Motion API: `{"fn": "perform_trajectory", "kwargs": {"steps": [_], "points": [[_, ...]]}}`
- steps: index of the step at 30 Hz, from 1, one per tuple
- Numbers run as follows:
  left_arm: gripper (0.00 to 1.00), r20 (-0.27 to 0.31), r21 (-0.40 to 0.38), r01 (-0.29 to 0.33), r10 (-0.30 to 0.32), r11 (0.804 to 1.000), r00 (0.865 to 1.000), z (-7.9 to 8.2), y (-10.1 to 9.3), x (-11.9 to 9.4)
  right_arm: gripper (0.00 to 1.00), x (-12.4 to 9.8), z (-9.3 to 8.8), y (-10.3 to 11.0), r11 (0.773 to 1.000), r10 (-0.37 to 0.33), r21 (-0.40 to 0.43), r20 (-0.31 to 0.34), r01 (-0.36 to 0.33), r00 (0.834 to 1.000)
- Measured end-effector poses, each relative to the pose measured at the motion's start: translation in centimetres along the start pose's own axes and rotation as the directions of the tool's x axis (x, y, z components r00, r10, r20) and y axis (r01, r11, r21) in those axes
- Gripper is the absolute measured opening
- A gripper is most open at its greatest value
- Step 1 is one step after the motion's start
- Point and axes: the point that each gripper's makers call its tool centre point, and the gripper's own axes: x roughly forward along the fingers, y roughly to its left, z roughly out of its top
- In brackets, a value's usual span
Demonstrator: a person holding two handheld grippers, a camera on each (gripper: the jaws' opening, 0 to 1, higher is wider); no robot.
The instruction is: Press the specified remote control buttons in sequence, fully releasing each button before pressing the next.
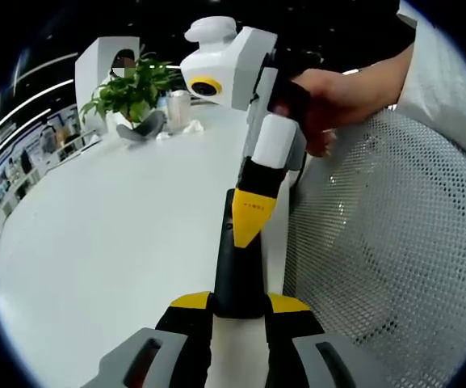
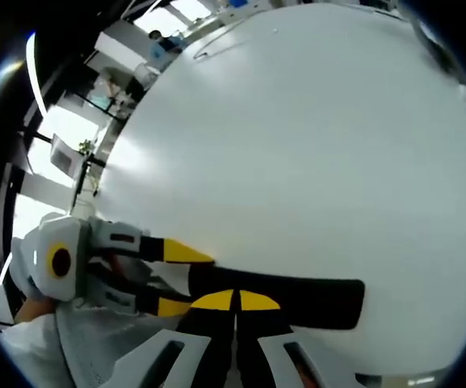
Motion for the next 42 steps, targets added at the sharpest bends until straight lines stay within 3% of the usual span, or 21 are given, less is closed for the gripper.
{"fn": "perform_trajectory", "kwargs": {"steps": [14,19,24,34,37,42], "points": [[0.24,0.007,0.0,-0.007,0.007,1.0,1.0,0.05,0.03,0.03,0.0,0.14,0.07,-0.1,0.999,-0.016,-0.037,0.012,0.016,1.0],[0.24,0.007,0.002,-0.007,0.007,1.0,1.0,0.05,0.03,0.03,0.0,0.01,0.17,-0.3,0.999,0.02,0.037,0.017,-0.021,1.0],[0.24,0.008,0.002,-0.007,0.007,1.0,1.0,0.05,0.03,0.05,0.0,-0.01,0.05,0.09,1.0,0.002,-0.006,0.004,-0.002,1.0],[0.24,0.008,0.002,-0.005,0.005,1.0,1.0,0.07,-0.01,0.08,0.0,-0.12,0.05,-0.23,1.0,-0.007,-0.003,0.007,0.007,1.0],[0.24,0.008,0.003,-0.005,0.005,1.0,1.0,0.06,-0.01,0.1,0.0,-0.02,-0.01,-0.13,0.998,-0.024,-0.055,0.013,0.025,1.0],[0.24,0.004,0.001,-0.009,0.009,1.0,1.0,0.06,-0.01,0.13,0.0,0.06,0.09,-0.29,0.999,-0.024,-0.036,0.018,0.024,1.0]]}}
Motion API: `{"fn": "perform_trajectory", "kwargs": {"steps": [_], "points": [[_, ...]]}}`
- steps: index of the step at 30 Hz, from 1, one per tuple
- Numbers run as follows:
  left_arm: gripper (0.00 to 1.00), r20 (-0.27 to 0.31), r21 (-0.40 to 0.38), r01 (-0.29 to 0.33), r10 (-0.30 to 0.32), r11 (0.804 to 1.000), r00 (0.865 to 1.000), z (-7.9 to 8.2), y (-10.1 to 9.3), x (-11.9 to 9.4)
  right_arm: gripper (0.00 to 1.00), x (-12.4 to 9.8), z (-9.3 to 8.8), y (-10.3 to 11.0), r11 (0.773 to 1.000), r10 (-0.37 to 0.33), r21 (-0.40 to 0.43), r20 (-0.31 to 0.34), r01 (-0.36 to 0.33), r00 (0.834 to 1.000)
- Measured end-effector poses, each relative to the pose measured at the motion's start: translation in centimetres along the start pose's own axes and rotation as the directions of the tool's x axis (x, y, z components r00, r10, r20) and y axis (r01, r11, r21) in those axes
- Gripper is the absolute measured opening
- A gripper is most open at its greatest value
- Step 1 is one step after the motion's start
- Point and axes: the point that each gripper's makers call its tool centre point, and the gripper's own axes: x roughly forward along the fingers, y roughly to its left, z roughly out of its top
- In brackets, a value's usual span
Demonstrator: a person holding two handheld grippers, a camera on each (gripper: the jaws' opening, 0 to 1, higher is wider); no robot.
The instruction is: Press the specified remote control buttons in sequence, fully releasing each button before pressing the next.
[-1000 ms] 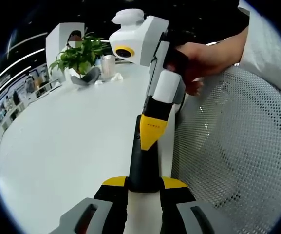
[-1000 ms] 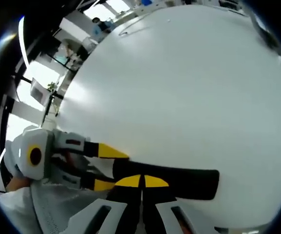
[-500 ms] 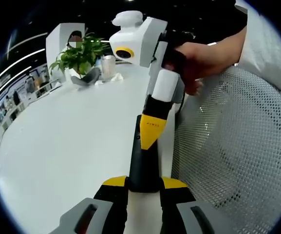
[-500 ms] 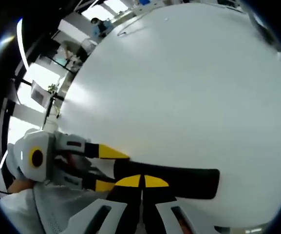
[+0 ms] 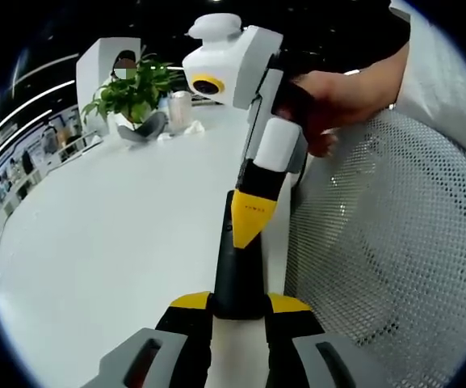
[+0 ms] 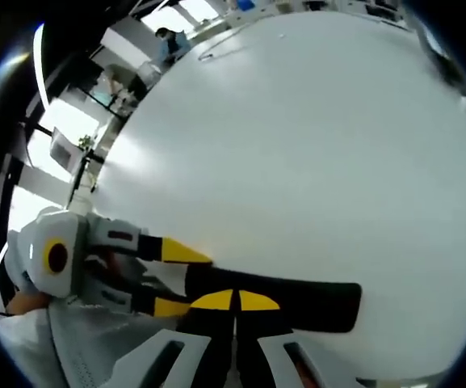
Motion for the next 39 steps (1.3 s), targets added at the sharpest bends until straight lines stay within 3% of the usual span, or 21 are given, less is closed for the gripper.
{"fn": "perform_trajectory", "kwargs": {"steps": [7,14,19,25,32,38,39], "points": [[0.24,-0.009,-0.013,-0.012,0.012,1.0,1.0,0.0,0.1,0.1,0.0,0.0,0.1,0.0,0.999,-0.043,0.008,0.005,0.043,0.999],[0.25,-0.027,-0.034,-0.042,0.041,0.999,0.999,0.1,0.1,0.1,0.0,-0.2,0.1,-0.1,0.997,0.005,0.077,0.022,-0.007,1.0],[0.25,-0.041,-0.038,-0.052,0.05,0.998,0.998,0.2,0.1,0.3,0.0,-0.2,0.2,-0.1,0.999,-0.04,0.001,0.016,0.04,0.999],[0.25,-0.038,-0.039,-0.053,0.052,0.998,0.998,0.2,0.3,0.3,0.0,-0.1,0.2,-0.2,0.999,-0.033,0.001,0.026,0.033,0.999],[0.24,-0.054,-0.042,-0.064,0.062,0.997,0.997,0.3,0.5,0.4,0.0,0.1,0.5,-0.2,0.977,-0.145,-0.151,0.041,0.149,0.989],[0.24,-0.054,-0.051,-0.07,0.067,0.996,0.996,0.2,0.5,0.4,0.0,-0.4,0.7,-0.2,0.983,-0.126,-0.133,0.029,0.128,0.992],[0.24,-0.055,-0.053,-0.072,0.069,0.996,0.996,0.2,0.5,0.4,0.0,-1.0,1.8,0.6,0.982,-0.091,-0.155,0.102,0.106,0.991]]}}
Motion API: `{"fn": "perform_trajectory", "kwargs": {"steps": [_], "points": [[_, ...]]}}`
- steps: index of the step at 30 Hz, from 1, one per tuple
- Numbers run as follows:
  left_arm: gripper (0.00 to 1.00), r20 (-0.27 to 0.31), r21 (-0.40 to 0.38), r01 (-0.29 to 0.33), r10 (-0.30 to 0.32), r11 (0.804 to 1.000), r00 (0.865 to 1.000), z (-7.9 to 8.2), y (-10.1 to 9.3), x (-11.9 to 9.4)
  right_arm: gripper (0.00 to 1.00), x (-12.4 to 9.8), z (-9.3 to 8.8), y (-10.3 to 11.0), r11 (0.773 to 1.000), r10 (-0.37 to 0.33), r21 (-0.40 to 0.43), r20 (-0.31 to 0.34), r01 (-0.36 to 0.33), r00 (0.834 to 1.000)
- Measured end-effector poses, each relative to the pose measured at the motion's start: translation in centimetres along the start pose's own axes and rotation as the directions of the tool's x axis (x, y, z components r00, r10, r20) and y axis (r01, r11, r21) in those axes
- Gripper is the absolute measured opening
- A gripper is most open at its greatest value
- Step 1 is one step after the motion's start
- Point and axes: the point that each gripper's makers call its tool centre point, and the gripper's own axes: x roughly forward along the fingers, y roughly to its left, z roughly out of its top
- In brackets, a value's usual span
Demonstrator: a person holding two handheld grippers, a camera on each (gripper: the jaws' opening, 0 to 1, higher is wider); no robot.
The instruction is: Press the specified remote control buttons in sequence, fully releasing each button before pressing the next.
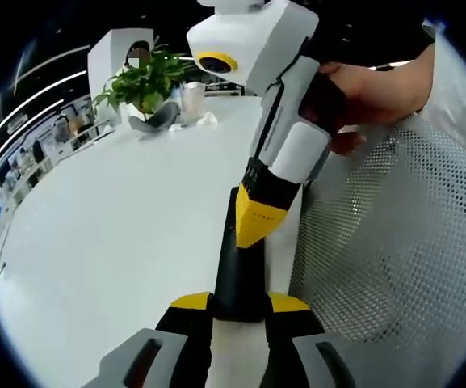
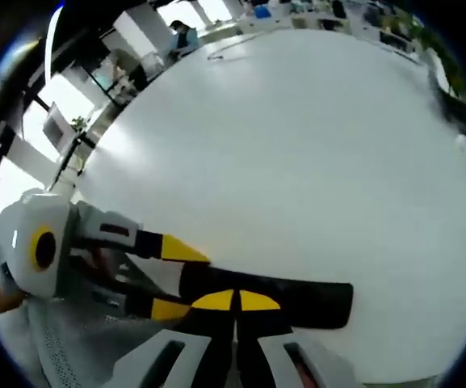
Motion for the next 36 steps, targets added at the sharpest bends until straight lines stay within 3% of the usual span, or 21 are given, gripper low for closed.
{"fn": "perform_trajectory", "kwargs": {"steps": [4,6,9,12,13,15,19,23,25,30,32,36], "points": [[0.24,-0.012,-0.007,-0.003,0.003,1.0,1.0,0.1,0.0,0.0,0.0,-2.4,2.3,0.3,0.999,0.04,0.016,0.142,-0.043,0.989],[0.24,-0.028,-0.011,-0.006,0.006,1.0,1.0,0.1,0.1,0.1,0.0,-4.7,4.3,0.1,1.0,0.027,-0.001,0.273,-0.028,0.962],[0.24,-0.053,-0.014,-0.01,0.009,1.0,0.999,0.2,0.0,0.2,0.0,-8.5,6.6,-0.4,0.986,-0.035,-0.129,0.446,0.103,0.895],[0.24,-0.073,-0.022,-0.014,0.013,1.0,0.997,0.2,-0.1,0.2,0.0,-10.5,7.0,0.2,0.973,-0.038,-0.177,0.521,0.151,0.853],[0.24,-0.078,-0.027,-0.017,0.015,1.0,0.997,0.2,0.0,0.2,0.0,-10.7,7.0,0.3,0.971,-0.03,-0.186,0.53,0.151,0.848],[0.24,-0.091,-0.023,-0.019,0.017,1.0,0.996,0.2,-0.1,0.3,0.0,-11.8,7.2,0.4,0.96,-0.027,-0.213,0.576,0.182,0.817],[0.24,-0.137,-0.021,-0.019,0.016,1.0,0.99,0.3,-0.1,0.3,0.04,-12.3,7.1,-1.1,0.954,-0.068,-0.197,0.597,0.228,0.799],[0.24,-0.17,-0.026,-0.022,0.017,0.999,0.985,0.2,-0.2,0.4,0.12,-12.4,6.9,-1.6,0.964,-0.061,-0.165,0.621,0.207,0.781],[0.24,-0.183,-0.028,-0.022,0.016,0.999,0.983,0.2,-0.2,0.4,0.23,-12.6,7.3,-0.7,0.978,-0.003,-0.157,0.637,0.134,0.771],[0.24,-0.203,-0.019,-0.011,0.007,1.0,0.979,0.1,-0.2,0.3,0.42,-13.3,7.5,-0.9,0.967,-0.012,-0.179,0.676,0.18,0.737],[0.24,-0.212,-0.013,-0.003,0.0,1.0,0.977,0.1,-0.2,0.3,0.49,-14.1,7.8,-0.9,0.97,0.003,-0.175,0.702,0.169,0.712],[0.24,-0.217,-0.012,0.001,-0.003,1.0,0.976,0.0,-0.1,0.3,0.76,-15.0,8.5,0.6,0.978,0.095,-0.191,0.753,0.078,0.651]]}}
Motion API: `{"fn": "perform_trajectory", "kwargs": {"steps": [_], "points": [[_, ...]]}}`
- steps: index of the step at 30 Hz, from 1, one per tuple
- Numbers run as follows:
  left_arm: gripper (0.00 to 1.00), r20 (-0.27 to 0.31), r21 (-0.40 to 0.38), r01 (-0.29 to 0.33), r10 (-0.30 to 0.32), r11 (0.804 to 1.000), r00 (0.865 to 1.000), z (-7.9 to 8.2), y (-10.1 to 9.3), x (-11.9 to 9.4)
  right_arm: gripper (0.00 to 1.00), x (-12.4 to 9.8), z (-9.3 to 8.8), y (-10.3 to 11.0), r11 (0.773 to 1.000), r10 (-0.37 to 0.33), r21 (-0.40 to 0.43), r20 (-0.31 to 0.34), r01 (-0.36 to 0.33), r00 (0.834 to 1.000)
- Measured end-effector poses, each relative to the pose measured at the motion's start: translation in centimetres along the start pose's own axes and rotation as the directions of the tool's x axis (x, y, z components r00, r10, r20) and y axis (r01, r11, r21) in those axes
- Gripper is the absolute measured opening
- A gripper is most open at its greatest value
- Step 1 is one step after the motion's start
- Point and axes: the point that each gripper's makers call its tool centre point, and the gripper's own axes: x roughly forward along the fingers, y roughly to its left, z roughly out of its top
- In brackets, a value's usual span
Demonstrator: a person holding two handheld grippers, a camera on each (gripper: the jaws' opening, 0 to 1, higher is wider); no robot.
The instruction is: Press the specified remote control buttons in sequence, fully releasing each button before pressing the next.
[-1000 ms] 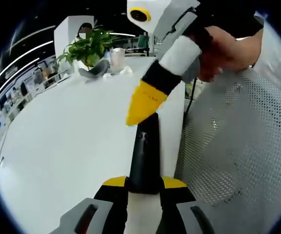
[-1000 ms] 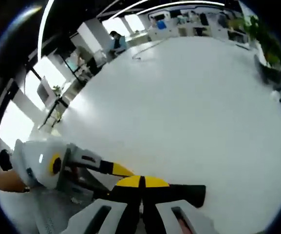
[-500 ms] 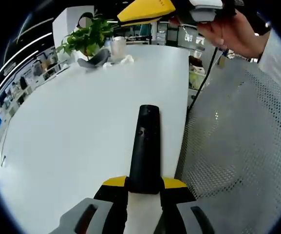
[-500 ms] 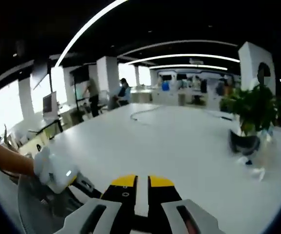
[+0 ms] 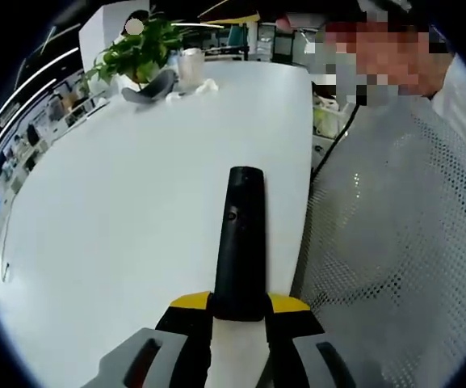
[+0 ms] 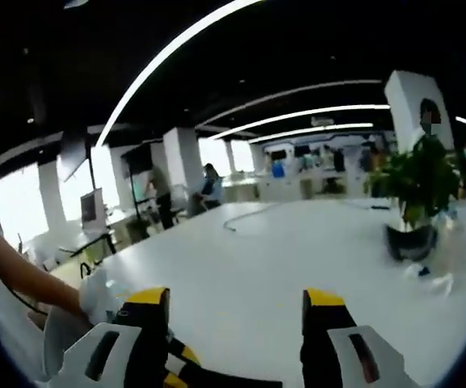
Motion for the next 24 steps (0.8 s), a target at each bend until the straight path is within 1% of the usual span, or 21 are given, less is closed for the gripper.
{"fn": "perform_trajectory", "kwargs": {"steps": [2,3,5,7,8,11,13,18,22,24], "points": [[0.24,-0.003,0.003,0.002,-0.002,1.0,1.0,0.0,0.0,0.0,0.83,0.2,-0.1,-0.1,1.0,-0.012,-0.024,0.005,0.012,1.0],[0.24,-0.005,0.005,0.002,-0.002,1.0,1.0,0.0,0.1,0.0,0.84,0.4,-0.2,-0.1,0.999,-0.016,-0.028,0.001,0.016,1.0],[0.24,-0.002,0.006,-0.001,0.001,1.0,1.0,0.0,0.2,0.0,0.84,0.8,-0.8,-0.2,0.999,-0.017,-0.036,-0.022,0.017,1.0],[0.24,0.008,-0.001,-0.002,0.002,1.0,1.0,-0.1,0.2,0.0,0.82,1.0,-1.4,-0.1,1.0,-0.001,-0.001,-0.045,0.001,0.999],[0.24,0.013,-0.002,-0.004,0.004,1.0,1.0,-0.1,0.2,0.0,0.82,1.0,-1.6,-0.2,1.0,-0.003,-0.009,-0.058,0.002,0.998],[0.24,0.018,-0.006,-0.004,0.004,1.0,1.0,-0.1,0.4,0.1,0.82,1.2,-1.7,-0.3,0.999,-0.023,-0.04,-0.057,0.021,0.998],[0.24,0.023,-0.011,-0.005,0.006,1.0,1.0,-0.1,0.4,0.1,0.82,1.3,-2.0,-0.5,0.999,-0.03,-0.033,-0.08,0.027,0.996],[0.25,0.034,-0.013,-0.009,0.009,1.0,0.999,0.0,0.5,0.1,0.81,1.3,-1.8,-1.0,0.999,-0.034,0.002,-0.067,0.034,0.997],[0.25,0.031,-0.025,-0.01,0.01,1.0,0.999,0.0,1.0,0.3,0.8,1.5,-2.6,-0.7,0.999,-0.005,0.039,-0.107,0.009,0.994],[0.25,0.033,-0.023,-0.017,0.018,1.0,0.999,0.1,1.3,0.3,0.8,1.5,-2.5,-0.5,0.999,0.008,0.05,-0.1,-0.003,0.995]]}}
